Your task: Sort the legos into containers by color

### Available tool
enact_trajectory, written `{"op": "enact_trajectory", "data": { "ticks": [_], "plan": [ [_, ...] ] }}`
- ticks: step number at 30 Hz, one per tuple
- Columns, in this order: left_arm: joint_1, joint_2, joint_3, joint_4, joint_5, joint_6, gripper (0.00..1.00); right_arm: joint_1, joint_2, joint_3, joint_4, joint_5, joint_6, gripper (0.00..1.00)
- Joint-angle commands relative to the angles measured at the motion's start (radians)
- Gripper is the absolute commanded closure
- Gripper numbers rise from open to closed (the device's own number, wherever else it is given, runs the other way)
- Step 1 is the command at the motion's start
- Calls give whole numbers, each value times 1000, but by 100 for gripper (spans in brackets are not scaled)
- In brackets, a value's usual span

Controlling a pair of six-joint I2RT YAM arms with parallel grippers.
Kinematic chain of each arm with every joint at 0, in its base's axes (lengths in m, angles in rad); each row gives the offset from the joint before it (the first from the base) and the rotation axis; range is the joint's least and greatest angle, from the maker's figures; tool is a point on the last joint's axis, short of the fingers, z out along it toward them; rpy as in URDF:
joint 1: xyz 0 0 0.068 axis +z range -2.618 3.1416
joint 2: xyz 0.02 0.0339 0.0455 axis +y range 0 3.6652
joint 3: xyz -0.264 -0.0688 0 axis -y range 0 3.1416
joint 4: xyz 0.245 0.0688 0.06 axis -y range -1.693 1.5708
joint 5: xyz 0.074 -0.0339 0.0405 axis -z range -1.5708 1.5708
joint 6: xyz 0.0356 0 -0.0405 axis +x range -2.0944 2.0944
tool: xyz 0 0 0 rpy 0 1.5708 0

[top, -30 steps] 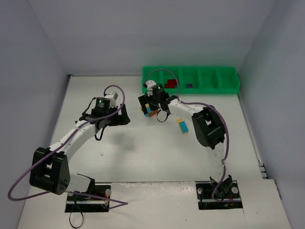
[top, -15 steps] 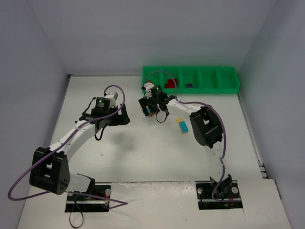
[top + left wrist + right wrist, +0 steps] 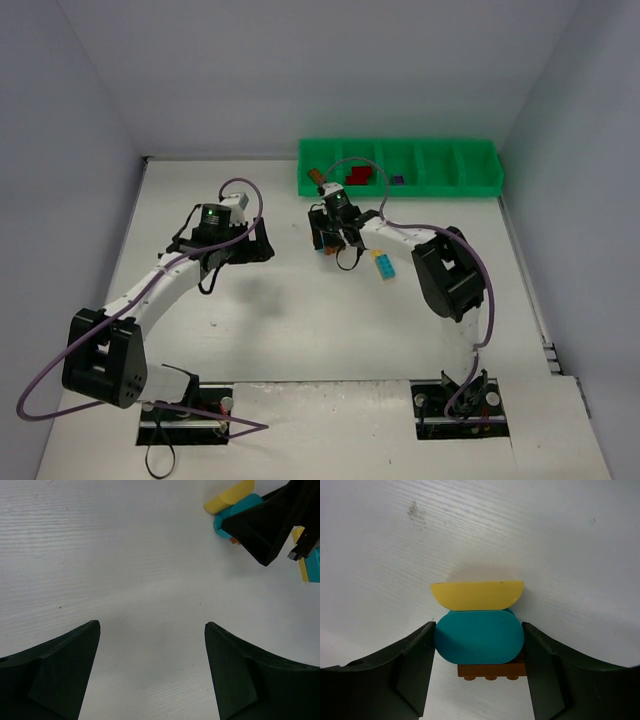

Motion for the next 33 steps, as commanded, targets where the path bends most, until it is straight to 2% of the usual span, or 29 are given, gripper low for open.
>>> {"op": "enact_trajectory", "data": {
  "ticks": [1,5,8,11,12,13,16,18,19,24,25,28,30,32,33],
  "plan": [
    [3,-5,42,55,22,-8,21,10,-127,-60,-43,81,187,96],
    [3,12,47,65,37,-19,21,32,-169,-107,-92,113,329,95],
    [3,18,45,74,49,-29,21,57,-178,-113,-121,157,365,92],
    [3,22,41,80,55,-38,21,74,-172,-107,-132,164,388,86],
    [4,22,41,81,57,-42,21,75,-169,-102,-133,162,388,80],
    [4,22,39,86,58,-45,21,75,-161,-98,-136,149,385,64],
    [3,18,36,83,54,-45,21,77,-156,-76,-141,127,373,45],
    [3,12,33,81,49,-46,21,79,-167,-56,-144,121,357,40],
    [3,9,30,81,46,-45,21,77,-170,-48,-147,112,330,33],
    [3,-1,27,81,43,-46,21,71,-209,-7,-170,66,235,24],
    [3,-1,27,80,45,-48,21,66,-216,-5,-173,55,224,19],
    [3,-3,28,85,43,-48,21,54,-230,-8,-181,1,181,14],
    [3,-3,30,83,43,-48,21,49,-248,-15,-185,-7,141,15],
    [3,-8,30,83,40,-45,21,39,-265,-41,-189,16,126,20],
    [3,-9,31,80,35,-45,21,33,-281,-51,-189,36,118,32]
  ]
}}
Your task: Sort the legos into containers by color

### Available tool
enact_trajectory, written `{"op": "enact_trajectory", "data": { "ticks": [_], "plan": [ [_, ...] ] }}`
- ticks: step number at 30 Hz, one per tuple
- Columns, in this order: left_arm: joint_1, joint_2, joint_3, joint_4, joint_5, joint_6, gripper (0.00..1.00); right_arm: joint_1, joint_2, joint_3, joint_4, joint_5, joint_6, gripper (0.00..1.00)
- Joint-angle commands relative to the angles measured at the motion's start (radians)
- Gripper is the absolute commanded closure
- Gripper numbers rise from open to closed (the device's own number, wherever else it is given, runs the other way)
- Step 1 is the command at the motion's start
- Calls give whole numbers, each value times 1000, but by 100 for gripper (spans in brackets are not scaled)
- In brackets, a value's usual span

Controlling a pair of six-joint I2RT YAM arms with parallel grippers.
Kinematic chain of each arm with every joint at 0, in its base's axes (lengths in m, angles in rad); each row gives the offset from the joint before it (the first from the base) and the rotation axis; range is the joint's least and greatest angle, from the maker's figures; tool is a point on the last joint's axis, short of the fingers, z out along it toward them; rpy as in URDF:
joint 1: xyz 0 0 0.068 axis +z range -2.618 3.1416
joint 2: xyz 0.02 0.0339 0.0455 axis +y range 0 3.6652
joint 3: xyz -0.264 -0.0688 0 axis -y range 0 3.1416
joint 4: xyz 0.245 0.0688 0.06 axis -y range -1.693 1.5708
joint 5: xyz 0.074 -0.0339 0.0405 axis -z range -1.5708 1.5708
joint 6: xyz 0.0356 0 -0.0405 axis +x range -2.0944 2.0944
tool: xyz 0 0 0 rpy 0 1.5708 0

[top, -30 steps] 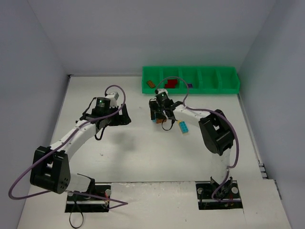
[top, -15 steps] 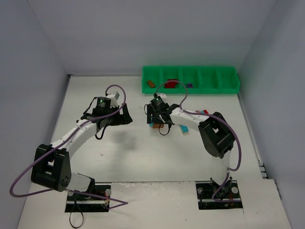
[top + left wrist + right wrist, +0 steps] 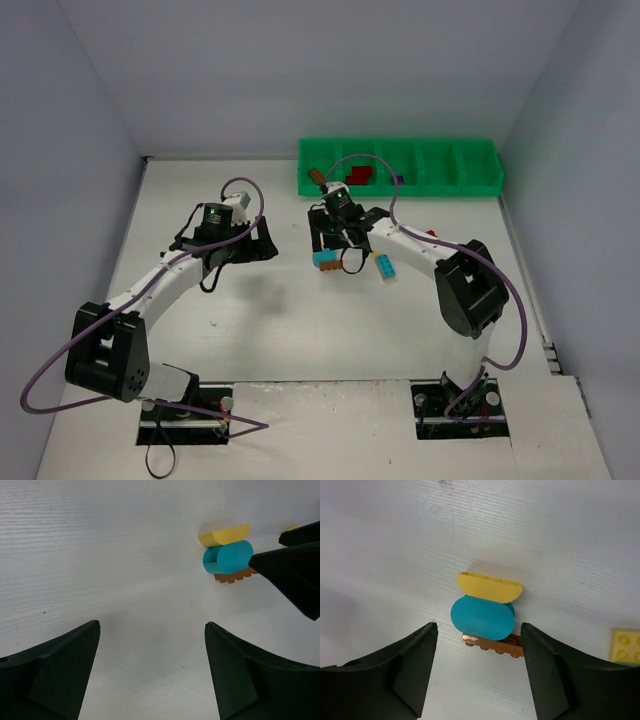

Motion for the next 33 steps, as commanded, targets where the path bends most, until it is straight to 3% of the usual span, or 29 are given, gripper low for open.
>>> {"op": "enact_trajectory", "data": {
  "ticks": [1,3,4,5,6,9,33],
  "plan": [
    [3,-45,30,45,-8,-8,21,-29,-101,-7,-4,14,-59,38],
    [3,-48,28,47,-9,-8,21,-58,-121,-41,-5,41,-60,54],
    [3,-48,28,45,-9,-7,21,-66,-126,-50,-5,46,-63,69],
    [3,-48,28,47,-9,-8,21,-73,-130,-59,-5,51,-66,76],
    [3,-48,28,47,-9,-8,21,-86,-133,-75,-5,55,-65,90],
    [3,-47,28,48,-9,-10,21,-98,-123,-95,-5,68,-73,100],
    [3,-86,19,31,-58,-11,21,28,-12,-142,60,-96,-102,100]
  ]
}}
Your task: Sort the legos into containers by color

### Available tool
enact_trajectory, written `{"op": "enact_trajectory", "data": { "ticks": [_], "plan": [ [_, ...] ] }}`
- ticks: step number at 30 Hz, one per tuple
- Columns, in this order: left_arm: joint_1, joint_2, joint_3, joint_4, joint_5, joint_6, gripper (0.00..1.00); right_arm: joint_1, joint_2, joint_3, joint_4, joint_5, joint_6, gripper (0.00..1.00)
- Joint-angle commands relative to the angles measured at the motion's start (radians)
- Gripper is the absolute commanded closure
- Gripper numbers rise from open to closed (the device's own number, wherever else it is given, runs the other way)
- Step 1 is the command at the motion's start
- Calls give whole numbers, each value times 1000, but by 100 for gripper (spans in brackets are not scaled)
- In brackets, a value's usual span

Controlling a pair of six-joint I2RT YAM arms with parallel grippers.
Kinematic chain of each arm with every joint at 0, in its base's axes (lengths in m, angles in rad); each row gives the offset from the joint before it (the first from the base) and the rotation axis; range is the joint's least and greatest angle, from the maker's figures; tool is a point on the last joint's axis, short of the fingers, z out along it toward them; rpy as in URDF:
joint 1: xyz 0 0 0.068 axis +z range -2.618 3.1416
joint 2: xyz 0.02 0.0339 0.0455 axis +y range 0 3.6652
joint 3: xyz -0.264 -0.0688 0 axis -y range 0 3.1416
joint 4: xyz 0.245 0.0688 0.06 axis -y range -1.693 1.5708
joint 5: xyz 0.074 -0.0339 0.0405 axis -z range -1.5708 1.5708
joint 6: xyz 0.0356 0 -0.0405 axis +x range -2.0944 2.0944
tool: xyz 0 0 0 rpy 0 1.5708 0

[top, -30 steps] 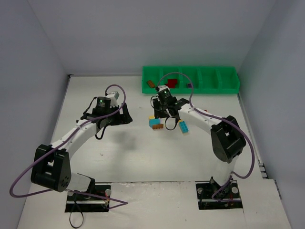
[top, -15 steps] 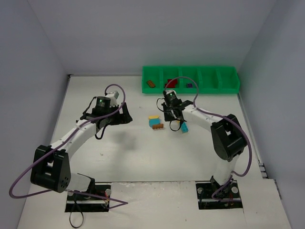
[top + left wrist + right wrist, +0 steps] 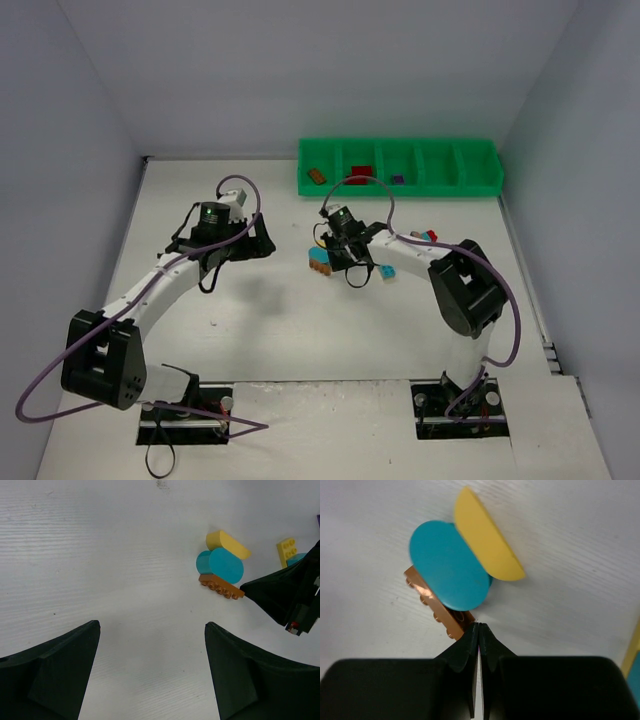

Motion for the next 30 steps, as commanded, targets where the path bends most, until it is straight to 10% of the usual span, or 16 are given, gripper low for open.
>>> {"op": "enact_trajectory", "data": {
  "ticks": [1,18,25,30],
  "plan": [
    [3,-52,18,29,-33,-3,21,45,4,15,51,-61,-10,100],
    [6,-98,16,-36,-125,38,21,112,-53,142,48,-69,-192,98],
    [4,-87,21,-30,-105,40,21,-23,-136,160,42,-153,-463,60],
    [6,-85,25,-30,-101,46,21,-64,-95,214,-62,-110,-614,61]
  ]
}}
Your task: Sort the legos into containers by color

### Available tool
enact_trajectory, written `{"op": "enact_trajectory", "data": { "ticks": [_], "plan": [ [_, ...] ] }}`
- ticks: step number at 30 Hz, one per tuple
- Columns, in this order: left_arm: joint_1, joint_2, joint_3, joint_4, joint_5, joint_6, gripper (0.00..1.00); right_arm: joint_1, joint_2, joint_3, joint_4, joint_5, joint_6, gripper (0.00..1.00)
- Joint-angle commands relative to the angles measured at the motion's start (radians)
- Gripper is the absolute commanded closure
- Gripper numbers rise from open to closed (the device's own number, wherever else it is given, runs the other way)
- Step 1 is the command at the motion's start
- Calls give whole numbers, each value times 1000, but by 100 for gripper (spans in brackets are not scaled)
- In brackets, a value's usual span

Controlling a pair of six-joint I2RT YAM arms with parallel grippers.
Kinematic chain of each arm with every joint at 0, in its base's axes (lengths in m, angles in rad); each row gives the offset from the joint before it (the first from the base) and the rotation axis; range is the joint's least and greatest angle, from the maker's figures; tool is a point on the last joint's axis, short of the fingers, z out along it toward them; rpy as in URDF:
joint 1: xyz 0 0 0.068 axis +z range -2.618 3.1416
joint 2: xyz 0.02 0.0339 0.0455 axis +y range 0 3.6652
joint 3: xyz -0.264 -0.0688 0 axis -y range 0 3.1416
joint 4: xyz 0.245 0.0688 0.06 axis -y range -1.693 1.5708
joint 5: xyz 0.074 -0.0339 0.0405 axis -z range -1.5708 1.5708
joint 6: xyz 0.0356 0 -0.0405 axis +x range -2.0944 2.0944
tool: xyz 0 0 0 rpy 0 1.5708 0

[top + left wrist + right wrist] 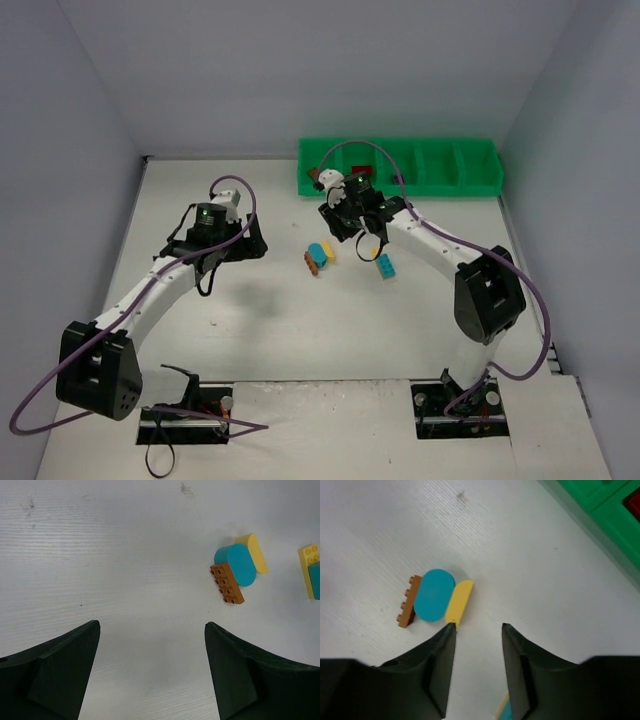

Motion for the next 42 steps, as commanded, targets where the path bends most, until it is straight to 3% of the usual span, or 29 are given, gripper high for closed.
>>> {"op": "enact_trajectory", "data": {
  "ticks": [1,2,3,5,17,28,36,39,41,42],
  "plan": [
    [4,-27,28,23,2,22,21,-1,17,85,-122,9,-141,68],
    [4,-28,30,23,0,23,21,-1,26,97,-143,8,-133,74],
    [4,-30,28,23,-2,22,21,1,40,95,-160,-9,-106,88],
    [4,-31,31,23,-6,23,21,4,40,74,-163,-46,-80,100],
    [5,-48,30,28,-29,23,21,104,103,-75,-11,-87,49,100],
    [4,-79,15,28,-52,20,21,153,245,46,92,-71,83,100],
    [5,-96,5,29,-68,20,21,161,258,145,81,-101,62,100],
    [5,-99,4,25,-68,19,21,147,215,146,58,-94,42,92],
    [4,-100,1,25,-66,17,21,138,189,154,21,-89,10,71],
    [4,-100,1,25,-66,15,21,131,164,166,7,-80,-6,55]
  ]
}}
